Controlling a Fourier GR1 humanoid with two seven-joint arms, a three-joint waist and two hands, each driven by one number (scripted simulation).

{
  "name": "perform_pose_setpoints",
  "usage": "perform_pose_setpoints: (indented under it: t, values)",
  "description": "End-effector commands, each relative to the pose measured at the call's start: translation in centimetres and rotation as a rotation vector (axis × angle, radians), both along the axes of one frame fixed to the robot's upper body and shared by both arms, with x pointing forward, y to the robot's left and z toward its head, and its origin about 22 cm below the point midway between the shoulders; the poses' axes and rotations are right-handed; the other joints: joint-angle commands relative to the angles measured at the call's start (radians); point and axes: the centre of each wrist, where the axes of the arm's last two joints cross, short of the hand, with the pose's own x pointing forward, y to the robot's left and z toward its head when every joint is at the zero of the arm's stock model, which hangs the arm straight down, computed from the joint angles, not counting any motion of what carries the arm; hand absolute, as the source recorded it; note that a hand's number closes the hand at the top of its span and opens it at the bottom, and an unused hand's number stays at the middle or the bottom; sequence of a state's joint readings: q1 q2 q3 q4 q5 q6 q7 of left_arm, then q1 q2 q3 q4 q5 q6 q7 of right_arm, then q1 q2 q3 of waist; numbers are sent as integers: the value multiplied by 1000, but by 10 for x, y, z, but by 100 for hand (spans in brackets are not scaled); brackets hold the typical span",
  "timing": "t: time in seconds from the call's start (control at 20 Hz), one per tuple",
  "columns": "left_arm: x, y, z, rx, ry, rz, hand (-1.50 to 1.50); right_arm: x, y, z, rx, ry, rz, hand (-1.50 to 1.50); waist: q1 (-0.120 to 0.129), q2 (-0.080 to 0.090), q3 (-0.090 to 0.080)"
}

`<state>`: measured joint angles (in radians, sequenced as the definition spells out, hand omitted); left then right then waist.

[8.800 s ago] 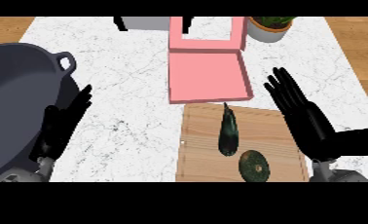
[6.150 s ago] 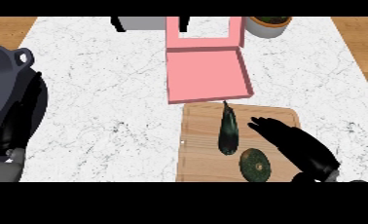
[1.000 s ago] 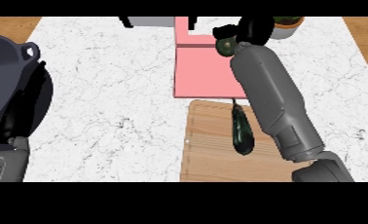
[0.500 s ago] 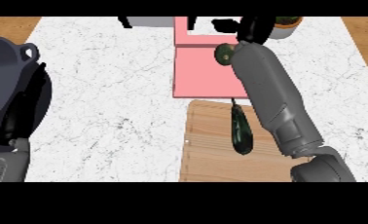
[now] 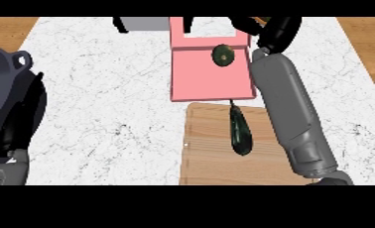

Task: Pick the squash from the cutting board and place it in the cardboard box

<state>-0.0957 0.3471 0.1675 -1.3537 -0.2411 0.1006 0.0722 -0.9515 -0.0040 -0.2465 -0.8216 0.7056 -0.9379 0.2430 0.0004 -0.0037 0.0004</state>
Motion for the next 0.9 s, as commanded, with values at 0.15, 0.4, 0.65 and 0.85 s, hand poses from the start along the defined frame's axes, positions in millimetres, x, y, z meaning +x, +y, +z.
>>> perform_pose_setpoints:
  t: [0.15,0.4,0.65,0.85]
  values:
    - [-22,16,-6,6,0,19,0,-56,-49,-23,72,-37,-61,-150,-25,-9,-1]
    - [-18,13,8,-1,1,32,0,-125,-92,-49,54,9,-75,-150,-34,-11,0]
    - [-7,7,6,15,-2,24,0,-200,-125,-35,39,5,-71,-150,-37,-6,-1]
    - [-5,5,11,2,-9,36,0,-244,-150,-22,20,92,-28,-150,-26,-2,0]
